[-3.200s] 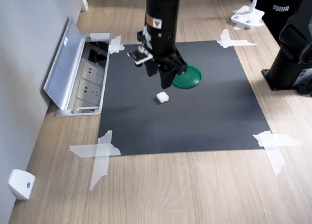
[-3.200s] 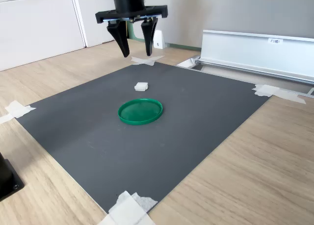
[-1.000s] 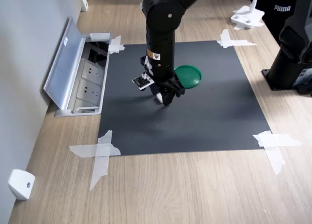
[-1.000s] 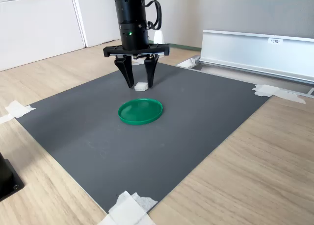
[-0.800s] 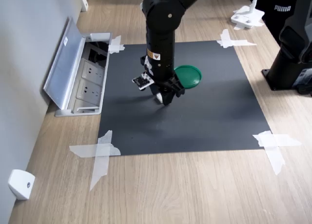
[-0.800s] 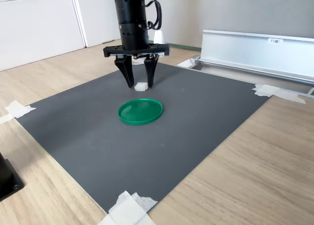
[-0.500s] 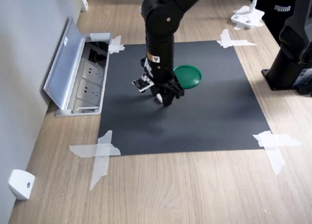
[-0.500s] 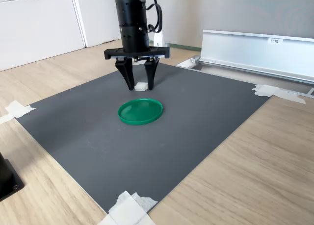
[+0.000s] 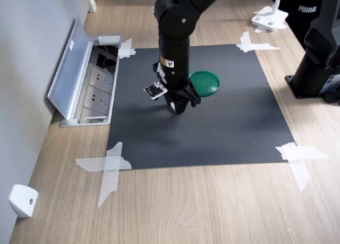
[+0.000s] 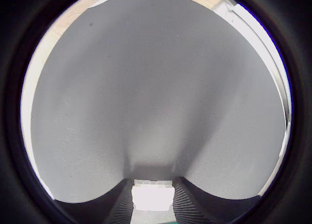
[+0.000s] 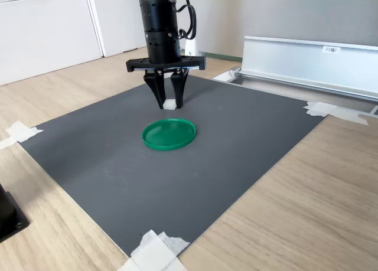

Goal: Grasp a white terminal and put it on the green lid.

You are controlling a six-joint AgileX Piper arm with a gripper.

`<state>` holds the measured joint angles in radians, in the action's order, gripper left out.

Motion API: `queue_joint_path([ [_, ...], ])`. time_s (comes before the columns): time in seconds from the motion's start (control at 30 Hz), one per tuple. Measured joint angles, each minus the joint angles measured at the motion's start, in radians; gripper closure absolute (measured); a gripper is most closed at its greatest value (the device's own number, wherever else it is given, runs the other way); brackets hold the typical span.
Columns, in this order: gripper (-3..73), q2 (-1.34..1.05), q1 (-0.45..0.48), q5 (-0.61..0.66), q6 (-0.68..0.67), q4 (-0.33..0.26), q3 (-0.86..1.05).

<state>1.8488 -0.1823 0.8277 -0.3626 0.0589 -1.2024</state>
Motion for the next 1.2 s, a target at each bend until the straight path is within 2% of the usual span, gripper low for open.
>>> queue_joint_path([
  [0.17,38.6,-0.068,0.0,0.069,-0.061,-0.001,-0.08],
  [0.3,38.6,-0.13,0.0,0.17,-0.168,-0.001,-0.126],
  [0.43,38.6,-0.196,0.008,0.25,-0.296,-0.002,-0.119],
  [0.6,38.6,-0.256,0.067,0.264,-0.372,-0.006,-0.063],
  [0.87,38.6,-0.323,0.145,0.208,-0.444,0.04,0.119],
  [1.0,38.6,-0.336,0.153,0.131,-0.451,0.082,0.225],
  [1.2,38.6,-0.339,0.163,0.003,-0.452,0.116,0.328],
])
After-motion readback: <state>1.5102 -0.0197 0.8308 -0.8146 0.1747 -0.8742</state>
